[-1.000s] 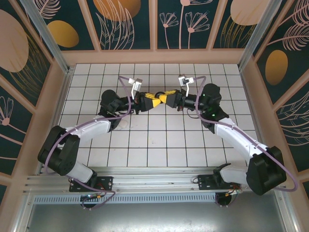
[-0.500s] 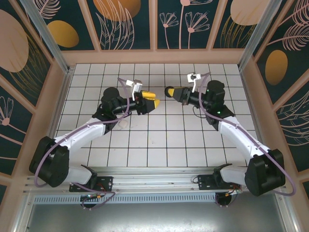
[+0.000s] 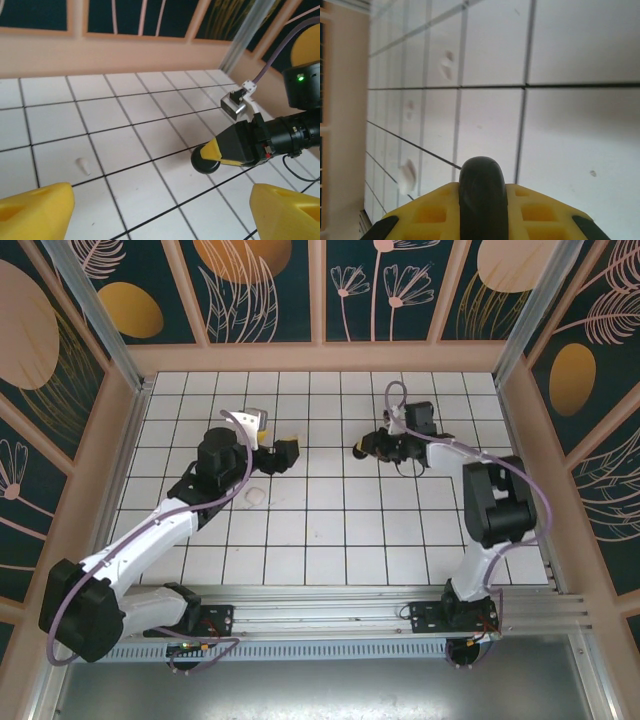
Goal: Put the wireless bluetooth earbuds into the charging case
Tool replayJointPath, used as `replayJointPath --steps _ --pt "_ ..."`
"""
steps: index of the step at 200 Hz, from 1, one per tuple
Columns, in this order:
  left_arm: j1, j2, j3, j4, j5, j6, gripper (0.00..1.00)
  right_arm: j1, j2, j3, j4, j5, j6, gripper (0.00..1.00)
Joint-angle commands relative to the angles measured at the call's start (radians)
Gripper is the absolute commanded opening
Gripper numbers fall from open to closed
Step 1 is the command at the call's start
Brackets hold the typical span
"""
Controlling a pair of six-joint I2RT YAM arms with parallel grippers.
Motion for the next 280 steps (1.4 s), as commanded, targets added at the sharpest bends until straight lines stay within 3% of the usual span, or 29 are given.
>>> replayJointPath --steps 1,55,103,130,188,216,253,280 --pt "0.002 -0.043 -0.05 -0.055 -0.096 -0.014 0.92 0.022 0.06 0.043 -0.009 -0.025 -0.009 0.14" --pt "0.004 -0.063 -0.115 -0.066 -0.147 -0.026 0.97 0.03 0.118 0.036 -0.021 0.032 -0.035 0.19" --pt "0.005 0.025 -0.077 -0.064 -0.108 -0.026 0.96 0.03 0.073 0.024 -0.096 0.139 -0.066 0.38" --pt "0.004 0.078 -0.029 -0.097 -0.1 -0.02 0.95 0.031 0.037 0.029 -0.135 0.188 -0.065 0.44" --pt "0.012 0.157 0.022 -0.261 -0.317 -0.147 0.95 0.06 -0.173 -0.063 -0.147 0.3 -0.035 0.46" --pt "0.015 0.201 0.026 -0.326 -0.356 -0.211 0.94 0.136 -0.231 -0.077 -0.1 0.311 -0.014 0.47" --pt "0.025 0.295 0.038 -0.383 -0.306 -0.261 0.92 0.261 -0.196 -0.036 -0.052 0.282 0.011 0.47" --pt "0.088 0.33 0.005 -0.342 -0.185 -0.288 0.88 0.303 -0.169 -0.033 -0.052 0.277 0.03 0.47"
